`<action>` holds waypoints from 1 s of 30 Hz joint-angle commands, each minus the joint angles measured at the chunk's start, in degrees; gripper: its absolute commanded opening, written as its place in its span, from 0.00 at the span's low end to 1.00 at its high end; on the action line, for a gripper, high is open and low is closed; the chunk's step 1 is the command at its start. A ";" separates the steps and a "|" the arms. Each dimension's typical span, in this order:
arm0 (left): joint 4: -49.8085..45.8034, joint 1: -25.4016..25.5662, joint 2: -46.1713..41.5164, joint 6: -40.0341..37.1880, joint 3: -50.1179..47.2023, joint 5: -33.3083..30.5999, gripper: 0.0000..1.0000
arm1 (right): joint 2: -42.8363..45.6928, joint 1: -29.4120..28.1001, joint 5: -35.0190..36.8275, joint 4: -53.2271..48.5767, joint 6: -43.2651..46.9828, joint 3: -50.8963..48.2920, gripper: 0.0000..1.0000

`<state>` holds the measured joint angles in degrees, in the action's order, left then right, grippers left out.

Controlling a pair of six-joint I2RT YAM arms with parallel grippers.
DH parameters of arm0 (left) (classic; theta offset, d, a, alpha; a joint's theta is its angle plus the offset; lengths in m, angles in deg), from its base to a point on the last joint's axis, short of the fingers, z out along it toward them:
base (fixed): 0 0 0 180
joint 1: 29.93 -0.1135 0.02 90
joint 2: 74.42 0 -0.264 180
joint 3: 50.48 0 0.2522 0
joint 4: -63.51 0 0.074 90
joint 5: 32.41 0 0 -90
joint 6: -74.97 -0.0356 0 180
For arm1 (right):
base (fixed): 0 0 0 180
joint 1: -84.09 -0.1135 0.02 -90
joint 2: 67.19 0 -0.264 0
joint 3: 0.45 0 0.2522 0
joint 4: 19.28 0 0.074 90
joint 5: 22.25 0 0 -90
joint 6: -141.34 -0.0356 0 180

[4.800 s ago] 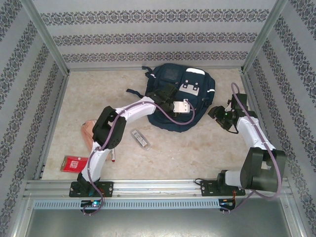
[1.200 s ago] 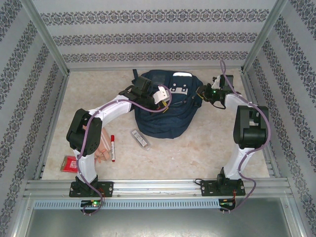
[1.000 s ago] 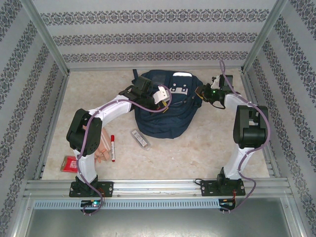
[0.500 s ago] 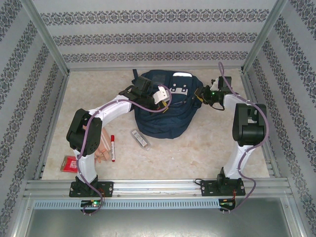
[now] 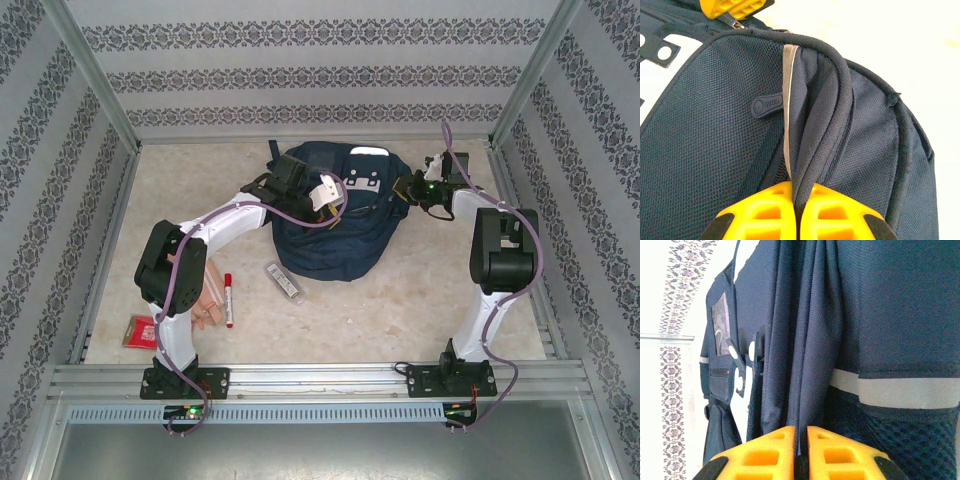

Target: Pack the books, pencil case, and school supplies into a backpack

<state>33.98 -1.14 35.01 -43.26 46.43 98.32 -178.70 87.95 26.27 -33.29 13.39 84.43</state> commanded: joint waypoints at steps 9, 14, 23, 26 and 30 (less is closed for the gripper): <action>-0.32 -0.57 -0.71 -0.60 1.22 3.15 0.00 | 2.94 -0.61 -5.09 7.41 -0.05 -2.97 0.12; -0.31 -0.55 -0.53 -0.17 1.22 3.47 0.00 | 3.31 -0.70 -8.62 10.42 1.09 -5.03 0.12; -0.41 -0.71 -0.11 0.45 2.00 3.79 0.00 | 3.59 -0.95 -8.92 7.48 4.56 -4.36 0.04; -0.14 -1.01 0.01 1.82 2.49 4.08 0.00 | 5.02 -1.37 -7.62 5.71 7.52 -4.76 0.00; 0.17 -1.49 0.56 3.84 3.23 4.07 0.00 | 8.77 -1.48 -5.64 7.72 9.91 -8.00 0.00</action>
<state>32.53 -1.31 35.18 -42.04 46.67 99.89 -174.92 87.69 22.71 -26.25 18.92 78.48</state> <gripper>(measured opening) 0.062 0.046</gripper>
